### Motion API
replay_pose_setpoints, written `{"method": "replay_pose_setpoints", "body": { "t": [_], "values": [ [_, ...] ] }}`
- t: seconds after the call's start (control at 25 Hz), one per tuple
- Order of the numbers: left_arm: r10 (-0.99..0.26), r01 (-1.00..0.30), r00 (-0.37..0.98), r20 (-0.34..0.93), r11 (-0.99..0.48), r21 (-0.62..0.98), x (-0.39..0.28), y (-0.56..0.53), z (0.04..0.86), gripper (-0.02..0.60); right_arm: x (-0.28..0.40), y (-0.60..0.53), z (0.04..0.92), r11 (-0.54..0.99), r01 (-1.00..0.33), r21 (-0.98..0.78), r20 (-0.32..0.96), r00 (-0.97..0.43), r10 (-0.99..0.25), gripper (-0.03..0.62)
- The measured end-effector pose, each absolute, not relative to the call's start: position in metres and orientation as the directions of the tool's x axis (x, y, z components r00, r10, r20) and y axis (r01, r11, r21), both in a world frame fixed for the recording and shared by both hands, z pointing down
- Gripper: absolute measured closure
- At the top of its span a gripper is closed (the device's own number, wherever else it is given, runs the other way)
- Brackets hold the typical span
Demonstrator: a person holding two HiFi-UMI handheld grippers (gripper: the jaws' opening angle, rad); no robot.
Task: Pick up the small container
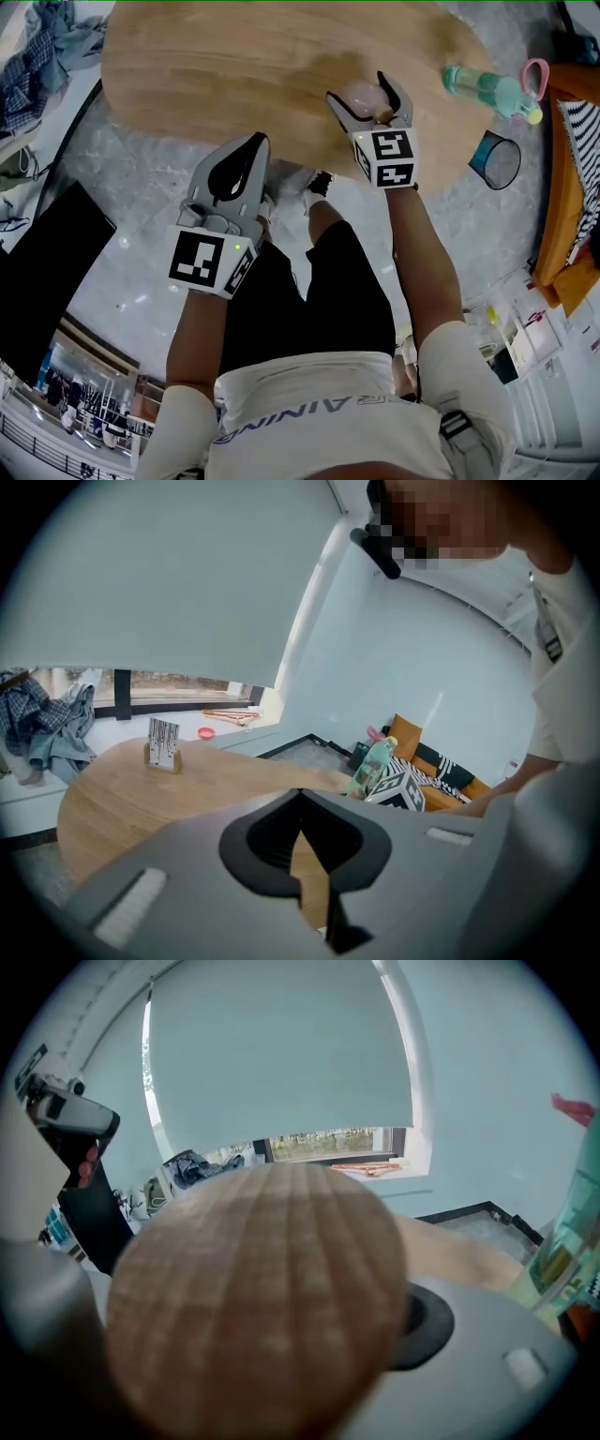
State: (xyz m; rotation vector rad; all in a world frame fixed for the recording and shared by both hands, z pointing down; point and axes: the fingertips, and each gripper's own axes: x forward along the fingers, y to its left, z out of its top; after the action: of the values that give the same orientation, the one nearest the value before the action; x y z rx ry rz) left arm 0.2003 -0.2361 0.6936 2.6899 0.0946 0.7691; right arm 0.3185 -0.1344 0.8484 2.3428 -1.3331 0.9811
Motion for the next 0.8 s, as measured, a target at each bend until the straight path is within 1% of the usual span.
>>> {"method": "replay_pose_setpoints", "body": {
  "t": [0.48,0.8],
  "values": [
    [0.151,0.011,0.908,0.39,-0.941,0.339,0.194,-0.24,0.584,0.581,0.286,-0.15,0.653,-0.528,-0.837,-0.146,0.537,0.381,-0.752,0.163],
    [0.148,0.06,0.941,0.303,-0.957,0.283,0.182,-0.248,0.496,0.581,0.263,-0.147,0.524,-0.535,-0.835,-0.13,0.412,0.446,-0.795,0.163]
  ]
}}
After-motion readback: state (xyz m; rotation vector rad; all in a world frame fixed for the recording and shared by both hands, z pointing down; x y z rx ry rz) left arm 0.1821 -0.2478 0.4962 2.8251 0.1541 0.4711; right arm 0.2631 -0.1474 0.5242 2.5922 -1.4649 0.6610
